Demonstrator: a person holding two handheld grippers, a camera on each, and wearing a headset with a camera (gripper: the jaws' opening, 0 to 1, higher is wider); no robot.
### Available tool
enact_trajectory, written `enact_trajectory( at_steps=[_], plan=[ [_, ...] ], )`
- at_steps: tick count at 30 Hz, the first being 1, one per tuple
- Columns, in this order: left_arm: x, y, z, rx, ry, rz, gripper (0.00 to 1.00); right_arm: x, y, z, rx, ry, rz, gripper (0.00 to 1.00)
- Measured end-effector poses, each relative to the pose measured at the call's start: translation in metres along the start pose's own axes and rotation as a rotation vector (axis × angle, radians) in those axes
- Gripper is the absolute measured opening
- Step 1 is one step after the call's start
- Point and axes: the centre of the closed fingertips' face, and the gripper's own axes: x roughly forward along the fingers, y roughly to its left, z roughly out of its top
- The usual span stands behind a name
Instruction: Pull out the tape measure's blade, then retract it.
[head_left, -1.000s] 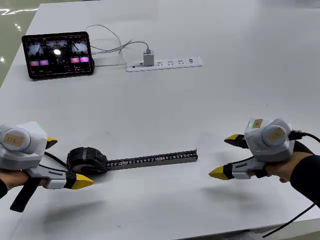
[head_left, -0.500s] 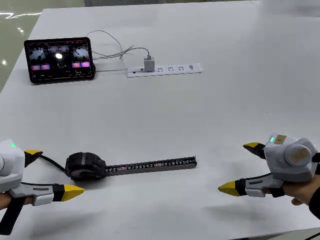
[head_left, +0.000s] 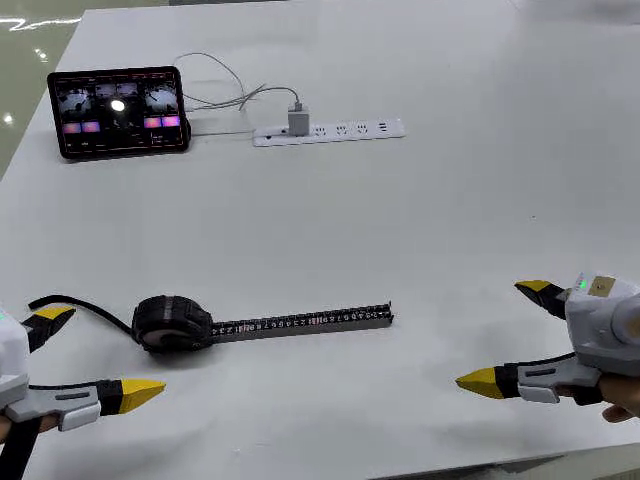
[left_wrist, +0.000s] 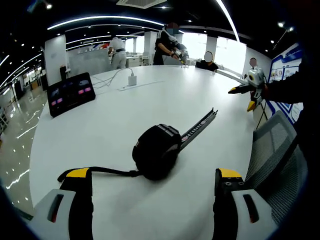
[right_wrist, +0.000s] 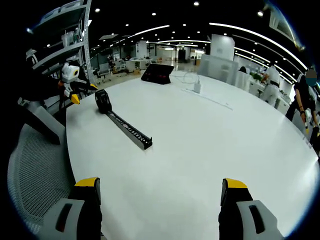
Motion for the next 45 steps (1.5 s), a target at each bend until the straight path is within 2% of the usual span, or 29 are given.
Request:
enact_trajectory(
  at_steps=[2,4,6,9,14,18,21,24,39,45],
  plan=[
    [-0.002,-0.003,-0.006,0.006,0.008,0.001,0.99,-0.003,0.0,-0.002,0.013,-0.009,-0.009,0.99],
    [-0.006,-0.003,-0.009,0.009,0.01,0.007,0.99,-0.006,0.004,-0.007,0.021,0.004,0.005,0.99],
    [-0.009,-0.003,-0.009,0.007,0.01,0.009,0.99,-0.01,0.004,-0.011,0.013,0.02,-0.011,0.99],
    [-0.013,-0.003,-0.009,0.017,0.007,0.01,0.99,-0.015,0.005,-0.012,0.007,0.012,-0.011,0.99],
    [-0.015,0.001,-0.013,0.026,0.019,0.01,0.99,-0.023,0.002,-0.018,-0.013,0.03,-0.018,0.99],
    [-0.017,0.004,-0.011,0.019,0.008,0.021,0.99,-0.028,0.001,-0.023,-0.004,0.032,-0.024,0.99],
    [-0.018,0.002,-0.01,0.021,0.004,0.016,0.99,-0.03,0.001,-0.026,0.007,0.032,-0.026,0.99],
    [-0.018,-0.002,-0.009,0.033,0.003,0.014,0.99,-0.031,0.002,-0.025,-0.002,0.024,-0.023,0.99],
    [-0.022,0.002,-0.008,0.044,-0.012,0.025,0.99,-0.032,-0.001,-0.021,-0.013,0.016,-0.038,0.99],
    [-0.023,0.002,-0.014,0.049,-0.001,0.032,0.99,-0.034,-0.001,-0.021,-0.018,0.011,-0.046,0.99]
  ],
)
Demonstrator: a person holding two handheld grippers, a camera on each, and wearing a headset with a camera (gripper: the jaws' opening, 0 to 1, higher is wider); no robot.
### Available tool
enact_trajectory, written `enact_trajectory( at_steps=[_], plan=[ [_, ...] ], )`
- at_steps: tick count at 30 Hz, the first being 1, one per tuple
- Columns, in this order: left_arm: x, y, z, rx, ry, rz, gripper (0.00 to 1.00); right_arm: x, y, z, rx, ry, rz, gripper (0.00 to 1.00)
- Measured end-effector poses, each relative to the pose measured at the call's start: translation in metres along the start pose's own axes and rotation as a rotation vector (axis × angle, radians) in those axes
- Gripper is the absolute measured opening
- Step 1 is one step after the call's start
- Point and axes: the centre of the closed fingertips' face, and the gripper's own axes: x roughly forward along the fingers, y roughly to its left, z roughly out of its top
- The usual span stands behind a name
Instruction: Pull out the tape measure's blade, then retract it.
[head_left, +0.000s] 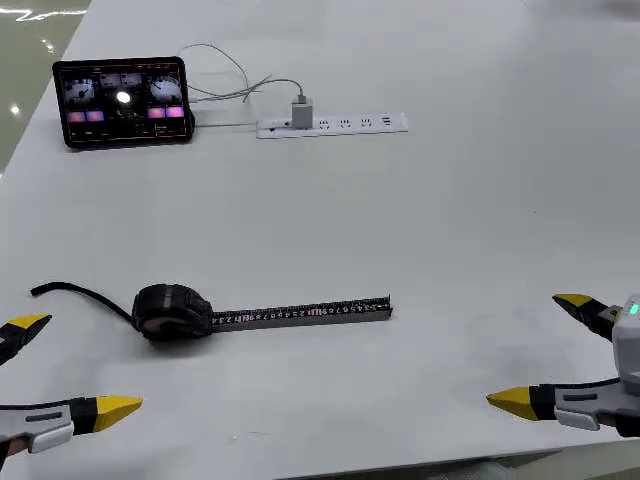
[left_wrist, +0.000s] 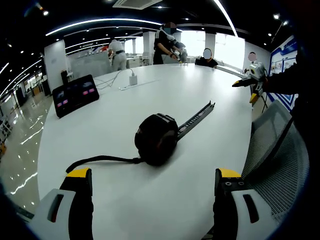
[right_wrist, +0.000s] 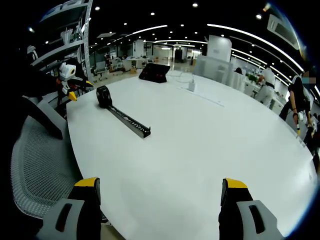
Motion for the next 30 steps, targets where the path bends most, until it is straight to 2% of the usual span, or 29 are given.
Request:
enact_trajectory(
  at_steps=[7,9,13,16,19,25,28,30],
  plan=[
    [-0.004,0.0,0.006,0.001,-0.024,0.002,0.99,0.001,0.003,0.0,0.004,-0.006,0.014,0.99],
    [-0.004,0.001,0.006,-0.012,-0.018,0.004,0.99,0.0,0.002,-0.002,-0.008,0.012,0.013,0.99],
    [-0.003,0.003,0.007,-0.01,-0.009,0.016,0.99,-0.001,0.002,0.0,0.0,0.013,0.019,0.99],
    [-0.003,0.003,0.012,-0.02,-0.018,0.027,0.99,-0.002,0.004,0.002,0.01,0.018,0.029,0.99],
    [-0.001,0.003,0.016,-0.036,-0.021,0.031,0.99,-0.002,0.005,0.0,0.006,0.036,0.031,0.99],
    [0.001,0.004,0.027,-0.018,-0.018,0.033,0.99,-0.001,0.005,0.002,-0.017,0.054,0.035,0.99],
    [0.003,0.008,0.027,-0.022,-0.001,0.048,0.99,0.001,0.009,0.007,-0.035,0.061,0.048,0.99],
    [0.004,0.005,0.028,-0.026,0.002,0.044,0.98,0.002,0.012,0.006,-0.04,0.101,0.072,0.99]
  ],
)
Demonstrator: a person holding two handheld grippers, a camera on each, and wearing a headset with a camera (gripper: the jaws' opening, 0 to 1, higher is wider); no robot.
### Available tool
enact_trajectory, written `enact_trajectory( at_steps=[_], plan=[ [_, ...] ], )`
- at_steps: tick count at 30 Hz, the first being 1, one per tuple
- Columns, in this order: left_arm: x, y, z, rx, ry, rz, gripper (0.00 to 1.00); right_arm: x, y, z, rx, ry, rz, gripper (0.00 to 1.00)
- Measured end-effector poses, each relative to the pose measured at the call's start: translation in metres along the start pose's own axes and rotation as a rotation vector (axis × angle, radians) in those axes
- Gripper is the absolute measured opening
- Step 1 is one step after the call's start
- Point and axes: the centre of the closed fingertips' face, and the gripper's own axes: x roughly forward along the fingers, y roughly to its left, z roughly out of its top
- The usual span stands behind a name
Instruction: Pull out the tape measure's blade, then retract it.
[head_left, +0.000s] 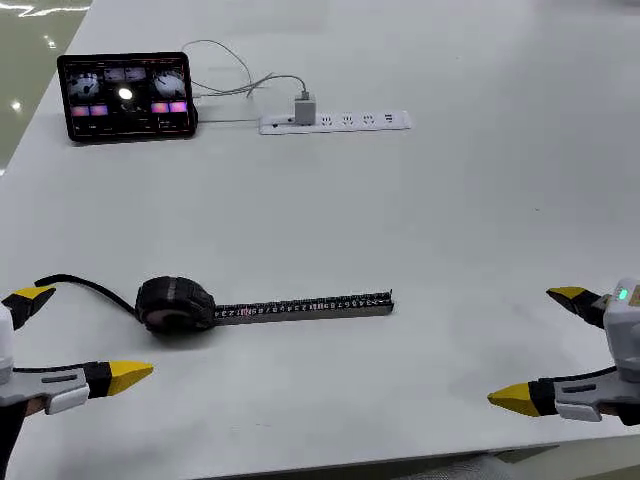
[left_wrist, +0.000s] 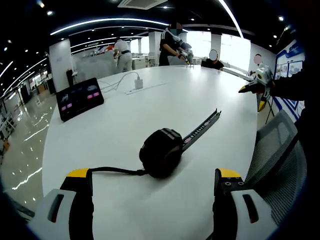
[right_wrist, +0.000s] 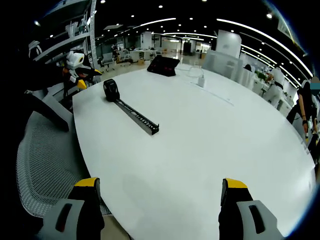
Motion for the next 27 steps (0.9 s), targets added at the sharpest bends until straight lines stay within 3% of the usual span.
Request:
enact_trajectory(
  at_steps=[5,12,14,18,27],
  plan=[
    [0.005,-0.006,0.008,-0.038,-0.002,0.013,0.99,0.003,-0.002,0.012,-0.037,0.002,0.01,0.99],
    [0.013,-0.02,0.014,-0.04,0.002,0.026,0.99,0.007,0.002,0.024,-0.084,0.009,0.027,0.99],
    [0.016,-0.019,0.013,-0.041,0.02,0.053,0.99,0.008,0.0,0.028,-0.09,0.01,0.029,0.99],
    [0.022,-0.022,0.021,-0.077,-0.011,0.057,0.99,0.01,-0.005,0.036,-0.11,0.011,0.031,0.99],
    [0.033,-0.012,0.024,-0.147,-0.028,0.112,0.99,0.015,-0.018,0.051,-0.148,0.019,0.04,0.99]
  ],
)
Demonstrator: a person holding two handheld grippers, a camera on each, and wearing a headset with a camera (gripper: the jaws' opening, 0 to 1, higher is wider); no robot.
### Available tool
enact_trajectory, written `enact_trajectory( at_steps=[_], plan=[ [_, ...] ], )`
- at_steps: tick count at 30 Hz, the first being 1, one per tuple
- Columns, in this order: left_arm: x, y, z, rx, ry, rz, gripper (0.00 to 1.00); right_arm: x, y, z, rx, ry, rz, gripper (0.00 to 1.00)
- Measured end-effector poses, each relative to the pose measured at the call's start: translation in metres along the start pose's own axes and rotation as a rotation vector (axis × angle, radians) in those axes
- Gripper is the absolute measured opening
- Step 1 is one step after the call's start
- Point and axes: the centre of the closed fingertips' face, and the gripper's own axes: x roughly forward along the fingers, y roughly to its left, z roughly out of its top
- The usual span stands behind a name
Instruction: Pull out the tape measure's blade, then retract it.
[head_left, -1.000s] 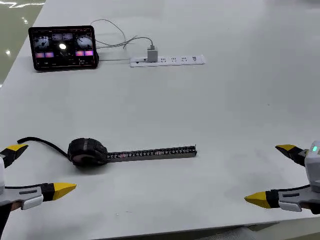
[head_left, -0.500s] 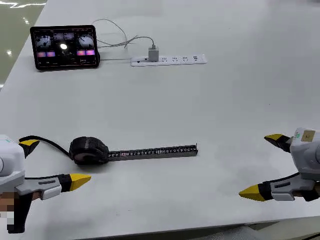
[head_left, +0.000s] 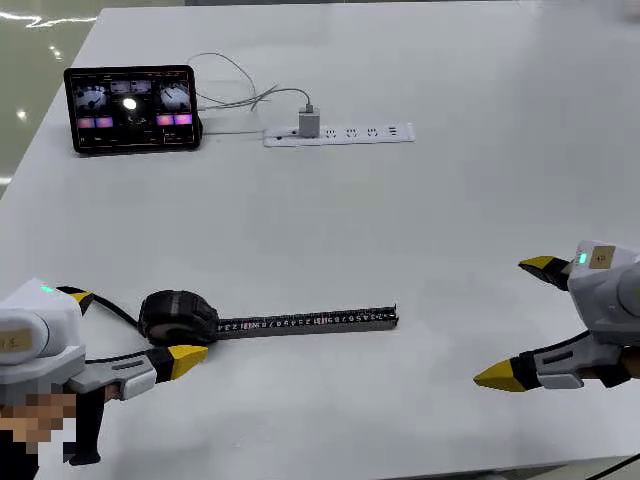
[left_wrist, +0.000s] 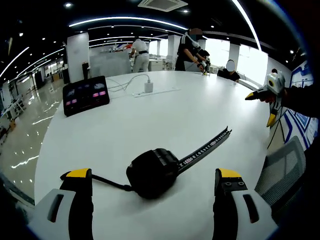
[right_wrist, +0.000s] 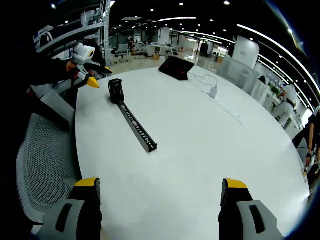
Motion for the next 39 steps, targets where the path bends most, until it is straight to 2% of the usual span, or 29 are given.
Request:
enact_trajectory(
  at_steps=[4,6,11,18,24,26,29,32,35,38,39],
  plan=[
    [0.006,0.004,0.001,-0.056,-0.02,0.036,0.99,0.008,-0.001,0.002,-0.02,0.008,0.017,0.99],
    [0.012,0.005,-0.005,-0.063,-0.007,0.063,0.99,0.015,0.0,0.005,-0.044,0.015,0.039,0.99],
    [0.022,0.005,-0.008,-0.112,-0.023,0.108,0.99,0.026,-0.002,0.012,-0.086,0.031,0.069,0.99],
    [0.028,0.009,-0.005,-0.106,-0.044,0.189,0.99,0.042,-0.01,0.025,-0.148,0.038,0.091,0.99],
    [0.037,0.007,-0.007,-0.125,-0.045,0.211,0.98,0.058,-0.007,0.034,-0.189,0.064,0.135,0.99],
    [0.04,0.004,-0.008,-0.152,-0.053,0.204,0.97,0.065,-0.003,0.035,-0.227,0.082,0.16,0.99],
    [0.046,0.003,-0.011,-0.158,-0.055,0.208,0.96,0.078,-0.003,0.038,-0.262,0.094,0.174,0.99],
    [0.05,0.005,-0.013,-0.151,-0.053,0.218,0.95,0.087,-0.002,0.036,-0.282,0.116,0.186,0.99],
    [0.052,0.005,-0.008,-0.147,-0.076,0.226,0.92,0.098,-0.002,0.034,-0.302,0.131,0.212,0.99],
    [0.056,0.009,-0.008,-0.153,-0.08,0.232,0.9,0.106,0.002,0.035,-0.306,0.136,0.244,0.99],
    [0.057,0.011,-0.007,-0.152,-0.088,0.241,0.9,0.108,0.005,0.033,-0.305,0.15,0.271,0.94]
  ],
)
